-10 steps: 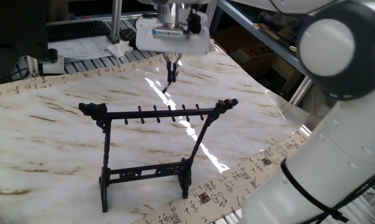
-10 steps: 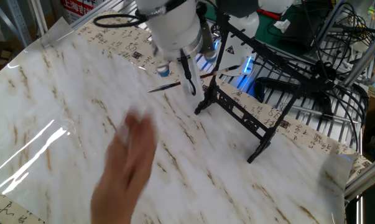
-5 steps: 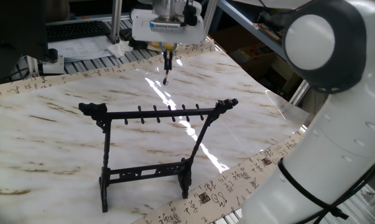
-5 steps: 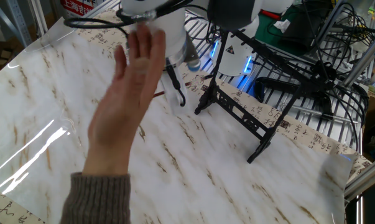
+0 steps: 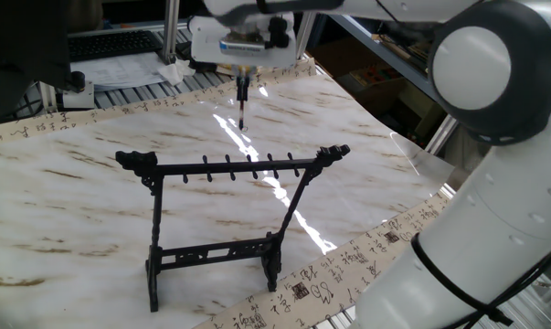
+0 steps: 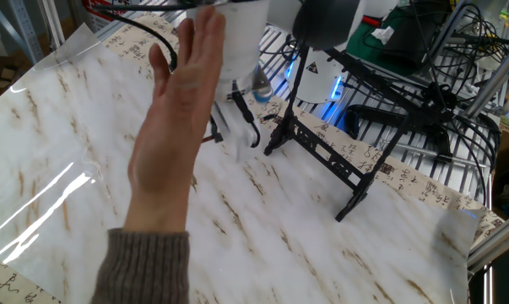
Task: Place the brush on the pen rack
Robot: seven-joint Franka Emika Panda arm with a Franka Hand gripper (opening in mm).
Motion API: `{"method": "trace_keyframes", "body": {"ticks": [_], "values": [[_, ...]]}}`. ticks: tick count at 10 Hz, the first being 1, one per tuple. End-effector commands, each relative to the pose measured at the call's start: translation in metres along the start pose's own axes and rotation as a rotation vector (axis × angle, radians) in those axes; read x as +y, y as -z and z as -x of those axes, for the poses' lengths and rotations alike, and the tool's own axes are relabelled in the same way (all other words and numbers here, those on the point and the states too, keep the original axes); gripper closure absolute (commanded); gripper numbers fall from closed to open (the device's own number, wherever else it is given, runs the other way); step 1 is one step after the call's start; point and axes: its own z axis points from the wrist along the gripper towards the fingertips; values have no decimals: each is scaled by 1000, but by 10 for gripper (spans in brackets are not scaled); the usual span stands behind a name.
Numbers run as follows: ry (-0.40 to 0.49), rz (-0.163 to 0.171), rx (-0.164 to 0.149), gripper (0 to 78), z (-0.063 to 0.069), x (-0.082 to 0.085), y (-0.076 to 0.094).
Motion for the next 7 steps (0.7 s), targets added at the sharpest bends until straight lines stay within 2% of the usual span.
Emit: {"method": "trace_keyframes", "body": {"ticks": [1, 2, 3, 4, 5, 7], "values": [[-25, -14, -23, 764, -19, -4, -20], [-45, -10, 52, 764, -19, -5, -18], [-61, 2, 150, 764, -13, -10, -17], [-64, -1, 162, 764, -10, -12, -17], [-81, 56, 235, 764, 1, -19, -26], [-79, 63, 220, 764, -3, -20, -32]]}}
